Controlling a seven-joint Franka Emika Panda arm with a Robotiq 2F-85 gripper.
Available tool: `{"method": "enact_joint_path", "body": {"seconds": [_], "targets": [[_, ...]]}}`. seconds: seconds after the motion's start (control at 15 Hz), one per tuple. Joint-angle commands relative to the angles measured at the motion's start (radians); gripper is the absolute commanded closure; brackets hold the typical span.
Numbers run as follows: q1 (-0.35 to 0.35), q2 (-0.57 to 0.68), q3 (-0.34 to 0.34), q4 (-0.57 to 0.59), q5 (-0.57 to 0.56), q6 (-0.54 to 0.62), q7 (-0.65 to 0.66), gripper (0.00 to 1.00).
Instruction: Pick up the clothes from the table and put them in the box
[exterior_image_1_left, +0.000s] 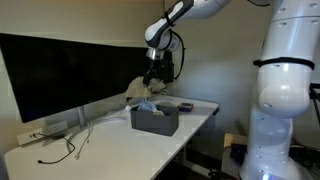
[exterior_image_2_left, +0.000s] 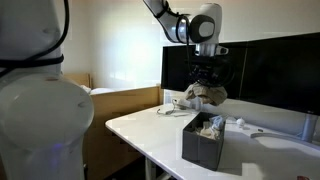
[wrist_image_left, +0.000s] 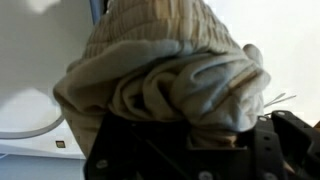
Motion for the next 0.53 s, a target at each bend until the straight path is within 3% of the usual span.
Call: {"method": "enact_joint_path", "body": {"seconds": [0.0,0.47], "targets": [[-0.036,0.028,-0.018,0.004,0.009,-0.015,-0.034,0.9],[-0.067,0.161,-0.012,-0.02,-0.056,0.028,-0.004,0.9]]}}
